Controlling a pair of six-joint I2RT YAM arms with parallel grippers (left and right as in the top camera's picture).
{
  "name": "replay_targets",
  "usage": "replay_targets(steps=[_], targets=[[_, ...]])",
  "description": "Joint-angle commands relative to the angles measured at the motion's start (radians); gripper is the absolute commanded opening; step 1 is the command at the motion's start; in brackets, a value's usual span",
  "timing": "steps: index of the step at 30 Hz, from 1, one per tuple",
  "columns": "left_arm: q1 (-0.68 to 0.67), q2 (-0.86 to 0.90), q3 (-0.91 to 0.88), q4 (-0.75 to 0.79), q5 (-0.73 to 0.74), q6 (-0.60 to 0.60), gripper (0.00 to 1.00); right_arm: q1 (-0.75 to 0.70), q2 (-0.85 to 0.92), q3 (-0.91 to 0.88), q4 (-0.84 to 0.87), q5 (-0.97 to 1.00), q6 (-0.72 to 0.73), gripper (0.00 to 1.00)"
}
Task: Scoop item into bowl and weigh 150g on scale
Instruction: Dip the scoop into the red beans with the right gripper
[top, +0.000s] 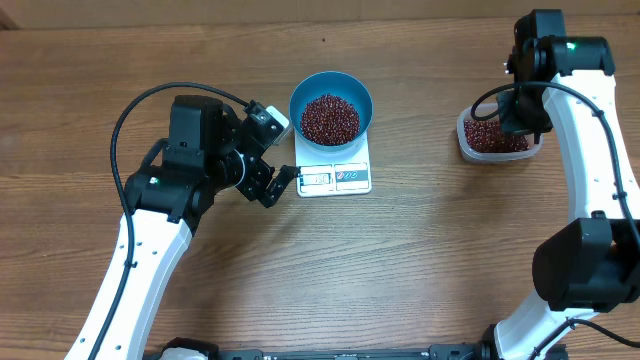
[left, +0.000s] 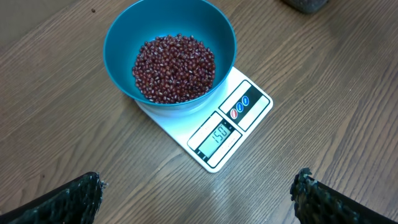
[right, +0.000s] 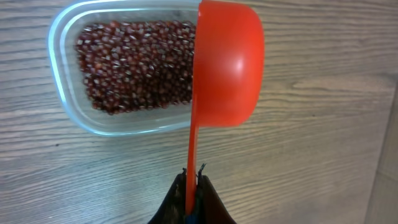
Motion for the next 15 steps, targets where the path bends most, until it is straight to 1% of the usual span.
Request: replay_targets(steps=[1,3,6,11,13,15], targets=[[0.01,0.002,0.003,0.0,0.003,-0.007,1.0,0.002,-0.027,0.0,-0.003,-0.006,0.042,0.04],[0.01,0.002,0.003,0.0,0.003,-0.006,1.0,-0.002,-0.027,0.0,0.0,-0.082,0.072,0.04],[0.01,0.002,0.003,0.0,0.003,-0.006,0.99,-0.032,-0.027,0.0,0.019,-0.206,0.246,0.04],[0.01,0.002,0.003,0.0,0.003,-0.007,1.0,-0.127,-0.028,0.0,0.032,-0.589,0.364,0.04],[0.01,0.002,0.003,0.0,0.003,-0.006,1.0,-0.167,-0.028,0.0,0.029,-0.681,0.402,0.04],[0.01,0.002,0.003,0.0,0.003,-0.007,0.99,-0.23,-0.028,-0.006,0.024,-0.795,0.488,0.04]])
